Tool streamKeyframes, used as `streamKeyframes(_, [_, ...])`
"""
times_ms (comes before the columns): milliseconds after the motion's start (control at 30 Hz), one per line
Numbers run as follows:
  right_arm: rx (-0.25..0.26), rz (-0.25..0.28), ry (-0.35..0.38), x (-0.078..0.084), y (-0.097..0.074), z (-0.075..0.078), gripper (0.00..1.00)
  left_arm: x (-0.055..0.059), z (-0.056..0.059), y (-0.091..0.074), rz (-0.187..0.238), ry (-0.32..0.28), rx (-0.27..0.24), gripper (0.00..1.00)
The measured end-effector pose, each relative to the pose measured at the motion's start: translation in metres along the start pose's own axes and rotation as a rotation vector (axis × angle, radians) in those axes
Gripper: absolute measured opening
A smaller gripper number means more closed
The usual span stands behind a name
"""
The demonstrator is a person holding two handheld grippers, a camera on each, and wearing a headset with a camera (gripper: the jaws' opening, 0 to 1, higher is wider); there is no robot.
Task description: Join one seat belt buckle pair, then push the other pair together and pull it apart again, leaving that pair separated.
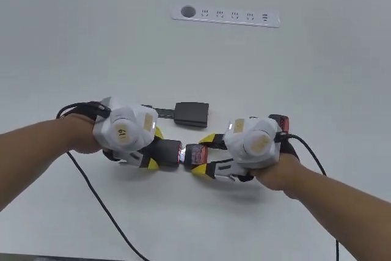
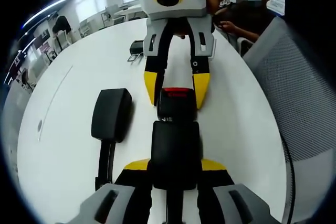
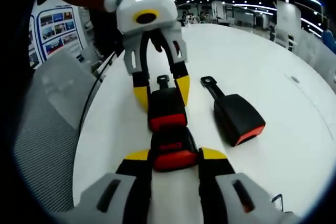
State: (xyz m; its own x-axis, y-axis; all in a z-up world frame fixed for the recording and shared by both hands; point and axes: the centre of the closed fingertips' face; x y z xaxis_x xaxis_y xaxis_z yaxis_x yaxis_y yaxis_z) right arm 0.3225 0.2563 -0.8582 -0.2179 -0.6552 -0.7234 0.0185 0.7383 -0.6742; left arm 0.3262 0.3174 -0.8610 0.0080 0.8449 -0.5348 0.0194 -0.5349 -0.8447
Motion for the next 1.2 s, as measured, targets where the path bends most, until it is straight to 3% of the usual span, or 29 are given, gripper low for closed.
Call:
streamKeyframes(167, [0.014,0.012,-0.038,0.0013,-0.0007,-0.0013,0.33,-0.0013,0.0013,-0.0005,0.061,-0.01,-0.008,0.34])
streamKeyframes(500, [0.043,0.078,-0.03,0.0012,-0.0018,-0.0017,0.32,-0.0037,0.0007,-0.0044,0.155,-0.033,-0.024,0.33])
streamKeyframes(967, [0.066,0.096,-0.045,0.0004,-0.0023,-0.0017,0.32,-0.0028,0.0001,-0.003,0.202,-0.073,-0.037,0.33])
streamKeyframes(1200, [0.071,0.1,-0.047,0.0004,-0.0023,-0.0012,0.32,-0.0031,0.0005,-0.003,0.203,-0.071,-0.035,0.33])
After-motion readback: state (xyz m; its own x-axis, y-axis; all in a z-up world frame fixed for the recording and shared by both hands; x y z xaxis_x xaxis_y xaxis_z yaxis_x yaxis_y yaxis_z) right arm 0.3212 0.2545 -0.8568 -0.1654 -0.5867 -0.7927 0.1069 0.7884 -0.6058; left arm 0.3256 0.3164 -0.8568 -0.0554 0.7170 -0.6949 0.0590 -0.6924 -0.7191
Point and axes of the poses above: the centre of the closed fingertips' face, and the gripper's own axes: y roughly forward along the fingers, z roughly to its right, x roughly out of its underside, and after that the axes turned 2 degrees about -x, right-handed
